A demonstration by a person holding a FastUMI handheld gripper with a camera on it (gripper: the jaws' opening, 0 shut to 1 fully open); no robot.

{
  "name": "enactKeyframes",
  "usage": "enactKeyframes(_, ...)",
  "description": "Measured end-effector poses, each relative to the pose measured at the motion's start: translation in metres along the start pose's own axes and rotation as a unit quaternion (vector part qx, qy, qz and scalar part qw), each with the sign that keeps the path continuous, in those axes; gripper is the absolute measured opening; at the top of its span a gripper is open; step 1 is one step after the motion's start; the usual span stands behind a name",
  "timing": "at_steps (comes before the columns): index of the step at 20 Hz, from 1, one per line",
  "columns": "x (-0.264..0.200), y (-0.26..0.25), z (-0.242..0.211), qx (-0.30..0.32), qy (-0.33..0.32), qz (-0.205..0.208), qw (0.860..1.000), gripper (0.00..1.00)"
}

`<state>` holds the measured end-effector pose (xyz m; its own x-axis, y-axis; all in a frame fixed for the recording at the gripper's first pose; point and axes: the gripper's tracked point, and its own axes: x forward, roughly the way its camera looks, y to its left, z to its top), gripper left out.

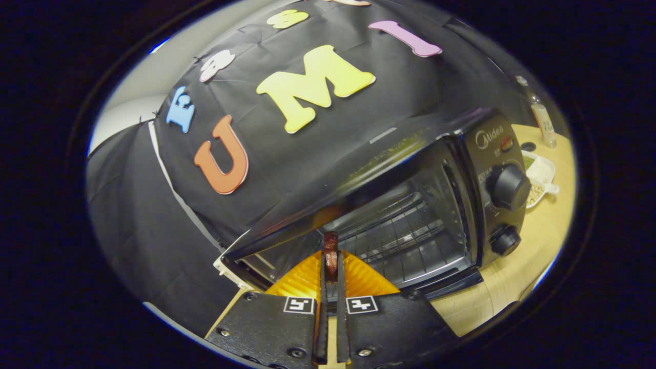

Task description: Open the toaster oven, put the food inside, and close the toaster oven door.

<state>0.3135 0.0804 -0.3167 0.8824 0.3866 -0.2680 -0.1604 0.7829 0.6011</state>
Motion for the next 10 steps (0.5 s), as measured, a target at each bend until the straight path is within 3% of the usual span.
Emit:
enactKeyframes(4, 0.005, -0.011, -0.005, 0.023, 0.000, -0.006, 1.000, 0.11)
enactKeyframes(10, 0.003, -0.032, -0.003, -0.015, -0.004, -0.043, 0.999, 0.21)
